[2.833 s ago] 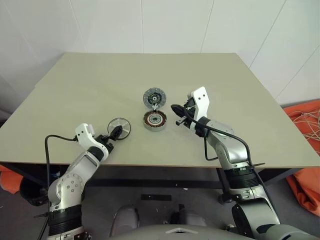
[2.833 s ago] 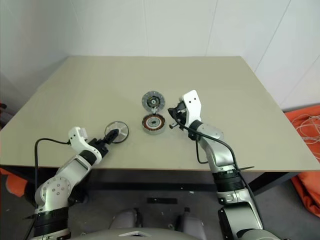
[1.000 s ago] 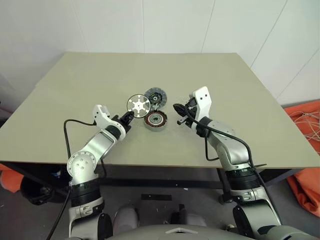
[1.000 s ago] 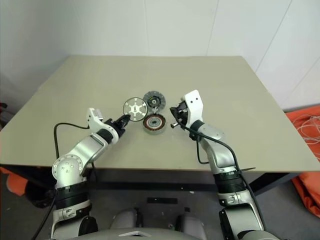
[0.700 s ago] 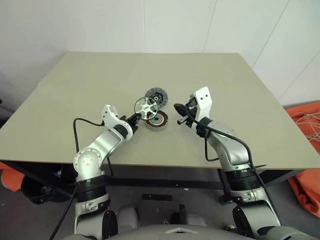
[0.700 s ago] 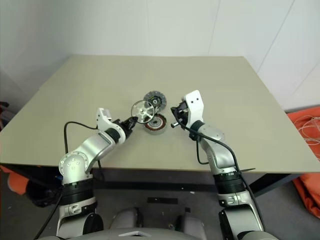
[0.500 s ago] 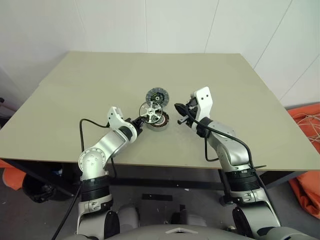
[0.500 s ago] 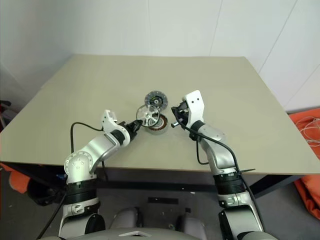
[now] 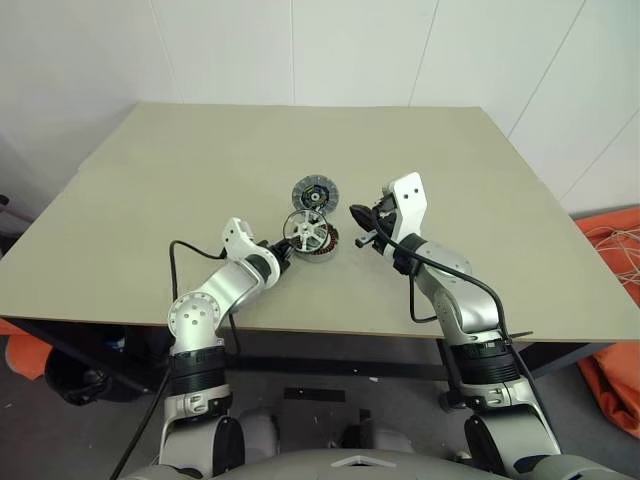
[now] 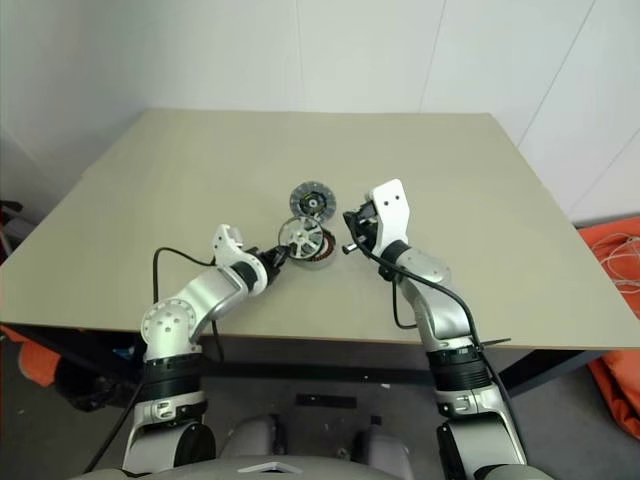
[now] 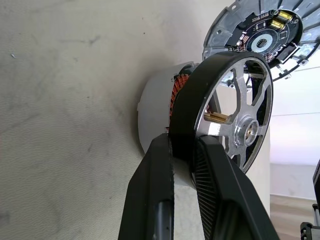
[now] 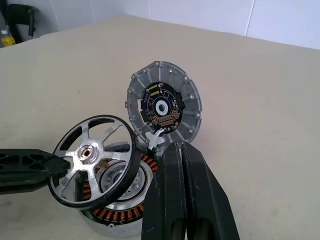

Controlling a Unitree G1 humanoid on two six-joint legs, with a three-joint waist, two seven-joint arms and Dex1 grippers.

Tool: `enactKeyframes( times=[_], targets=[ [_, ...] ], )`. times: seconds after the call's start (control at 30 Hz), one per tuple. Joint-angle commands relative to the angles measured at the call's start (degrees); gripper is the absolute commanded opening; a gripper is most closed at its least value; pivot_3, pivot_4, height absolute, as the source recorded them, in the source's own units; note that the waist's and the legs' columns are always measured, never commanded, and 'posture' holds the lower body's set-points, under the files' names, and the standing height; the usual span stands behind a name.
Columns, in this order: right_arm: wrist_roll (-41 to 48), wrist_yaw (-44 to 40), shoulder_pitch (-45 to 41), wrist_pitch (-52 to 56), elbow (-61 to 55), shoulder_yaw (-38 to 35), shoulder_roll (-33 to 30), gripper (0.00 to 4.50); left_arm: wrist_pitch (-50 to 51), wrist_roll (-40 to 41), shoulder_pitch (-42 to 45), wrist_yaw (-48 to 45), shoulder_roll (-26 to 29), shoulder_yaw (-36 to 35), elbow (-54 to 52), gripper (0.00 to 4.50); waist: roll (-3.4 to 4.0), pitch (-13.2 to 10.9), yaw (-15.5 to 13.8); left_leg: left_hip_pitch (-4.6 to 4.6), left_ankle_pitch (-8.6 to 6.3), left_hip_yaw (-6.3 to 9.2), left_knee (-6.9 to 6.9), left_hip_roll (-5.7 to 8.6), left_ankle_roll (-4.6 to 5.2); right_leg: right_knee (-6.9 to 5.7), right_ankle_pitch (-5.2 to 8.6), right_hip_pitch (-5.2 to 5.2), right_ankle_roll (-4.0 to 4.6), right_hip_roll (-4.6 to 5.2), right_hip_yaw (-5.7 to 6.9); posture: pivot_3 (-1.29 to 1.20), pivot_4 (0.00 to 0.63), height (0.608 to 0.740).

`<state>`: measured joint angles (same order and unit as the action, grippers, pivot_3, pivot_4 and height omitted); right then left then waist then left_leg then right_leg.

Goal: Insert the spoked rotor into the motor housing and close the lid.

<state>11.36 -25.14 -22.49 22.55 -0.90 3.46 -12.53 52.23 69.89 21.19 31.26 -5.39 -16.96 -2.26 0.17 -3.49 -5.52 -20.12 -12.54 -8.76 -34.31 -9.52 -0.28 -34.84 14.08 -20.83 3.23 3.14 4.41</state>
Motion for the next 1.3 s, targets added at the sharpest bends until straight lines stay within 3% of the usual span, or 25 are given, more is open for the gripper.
enactKeyframes(
  times=[0.03, 0.9, 1.3],
  targets=[
    [0.7, 0.2, -0.4, -0.8, -2.7, -0.8, 0.3, 0.00, -0.4, -0.2, 1.8, -0.7, -0.4, 0.4, -0.5, 0.28, 0.00, 0.0, 0.0, 0.00, 0.00, 0.00, 0.00, 0.00, 0.00, 0.00, 0.01, 0.00, -0.01, 0.00, 0.00, 0.00, 0.000, 0.740],
    [0.7, 0.4, -0.2, -0.5, -3.1, -0.8, 0.2, 0.00, -0.3, -3.8, 4.7, -3.5, -2.6, 0.4, 4.1, 0.28, 0.00, 0.0, -0.4, 0.06, 0.07, 0.01, -0.02, 0.06, -0.04, 0.03, 0.08, 0.11, -0.32, 0.07, 0.00, 0.00, 0.000, 0.740],
    [0.5, 0.5, -0.1, -0.8, -2.8, -0.7, 0.3, 0.00, 1.5, -2.5, 6.7, -2.7, -2.7, -0.2, 1.5, 0.28, 0.00, 0.0, -0.3, -0.02, 0.12, 0.02, -0.02, 0.09, -0.02, 0.06, -0.16, 0.05, -0.11, 0.09, -0.01, 0.00, 0.000, 0.740]
  ],
)
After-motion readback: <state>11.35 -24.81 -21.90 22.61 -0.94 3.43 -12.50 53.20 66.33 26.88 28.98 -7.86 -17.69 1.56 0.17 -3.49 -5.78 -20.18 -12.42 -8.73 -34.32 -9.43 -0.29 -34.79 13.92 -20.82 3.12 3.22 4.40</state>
